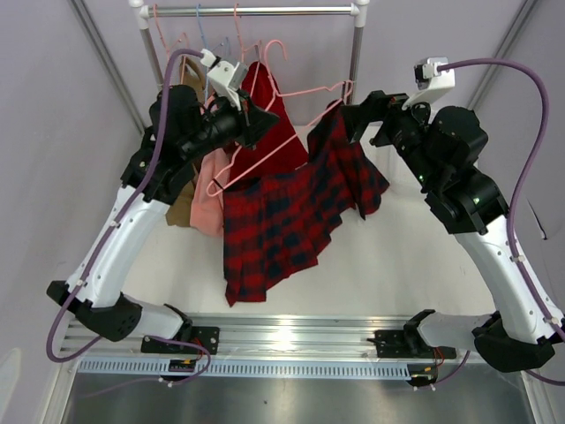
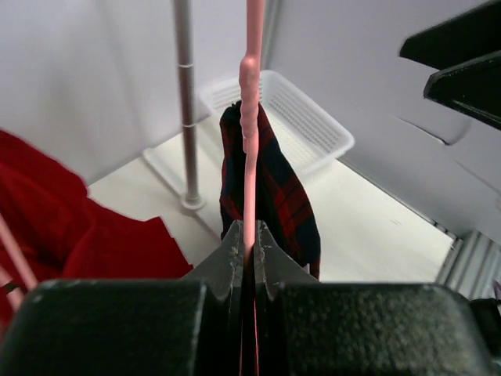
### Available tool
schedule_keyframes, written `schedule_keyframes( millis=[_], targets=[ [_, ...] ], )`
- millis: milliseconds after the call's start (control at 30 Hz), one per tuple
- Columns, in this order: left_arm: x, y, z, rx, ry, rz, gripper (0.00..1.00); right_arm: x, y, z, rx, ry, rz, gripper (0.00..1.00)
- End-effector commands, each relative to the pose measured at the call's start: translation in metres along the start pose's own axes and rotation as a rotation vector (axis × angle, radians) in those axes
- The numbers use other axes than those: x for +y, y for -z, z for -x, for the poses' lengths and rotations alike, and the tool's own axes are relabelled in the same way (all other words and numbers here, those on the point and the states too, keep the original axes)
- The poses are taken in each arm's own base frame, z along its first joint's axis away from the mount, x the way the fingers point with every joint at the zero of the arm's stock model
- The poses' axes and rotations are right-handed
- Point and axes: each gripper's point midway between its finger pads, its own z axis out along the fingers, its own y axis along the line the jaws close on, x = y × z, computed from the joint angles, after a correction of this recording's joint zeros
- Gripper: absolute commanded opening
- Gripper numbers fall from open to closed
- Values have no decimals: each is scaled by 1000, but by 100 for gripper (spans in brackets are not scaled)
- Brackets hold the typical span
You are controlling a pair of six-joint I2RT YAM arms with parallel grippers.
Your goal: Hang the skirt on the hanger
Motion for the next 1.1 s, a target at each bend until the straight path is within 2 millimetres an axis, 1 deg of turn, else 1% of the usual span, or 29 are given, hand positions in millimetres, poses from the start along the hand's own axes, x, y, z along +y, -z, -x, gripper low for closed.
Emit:
schedule_keyframes(
  millis=[0,67,167,200,233,267,300,333,367,433,467,500,533,567,600,633,667,733,767,800,833,867,900,933,967,1000,1067],
  targets=[
    [3,41,78,-213,-23,120,0,-7,10,22,-44,-22,-37,100],
    [6,46,91,-238,-16,152,0,-9,11,24,-46,-29,-47,99],
    [13,43,92,-233,9,190,0,-11,10,22,-39,-29,-57,99],
    [12,46,102,-254,9,193,0,-12,10,22,-40,-27,-61,99],
    [17,37,94,-224,19,206,0,-13,9,22,-38,-27,-68,99],
    [19,33,93,-216,18,210,0,-14,9,21,-36,-26,-71,99],
    [19,34,99,-229,17,213,0,-15,8,20,-32,-25,-74,99],
    [22,26,95,-218,20,217,0,-15,7,18,-25,-24,-72,99],
    [23,24,95,-214,19,216,0,-13,6,17,-19,-25,-66,99],
    [23,22,101,-222,11,215,0,-7,4,13,-9,-26,-29,99],
    [25,16,99,-209,12,216,0,-3,2,10,-2,-27,-4,99],
    [26,13,97,-201,13,218,0,8,1,-1,29,-25,59,99],
    [25,14,100,-208,10,214,0,17,3,2,10,-30,111,99],
    [27,10,98,-200,9,215,0,24,5,0,5,-37,157,98],
    [27,9,97,-198,9,214,0,40,10,-4,9,-43,248,96],
    [28,7,96,-192,10,215,0,49,10,-25,44,-48,294,91],
    [28,8,97,-193,5,215,0,61,17,-16,-2,-50,352,82],
    [29,5,94,-184,5,215,0,84,22,-31,12,-50,452,69],
    [29,4,92,-178,8,215,0,105,26,-42,31,-33,513,67],
    [30,3,92,-177,8,216,0,116,28,-48,37,-21,541,66],
    [29,3,92,-178,8,213,0,122,25,-55,37,-6,529,66],
    [29,2,92,-177,11,210,0,142,32,-64,43,30,576,66],
    [29,2,91,-176,9,210,0,149,30,-71,43,47,580,67],
    [28,2,92,-177,9,208,0,156,29,-70,16,53,588,68],
    [28,2,92,-177,11,208,0,160,28,-77,19,60,589,70],
    [28,2,92,-177,11,207,0,168,25,-82,21,59,605,70],
    [28,0,89,-169,12,206,0,178,21,-80,-6,52,628,66]
  ],
)
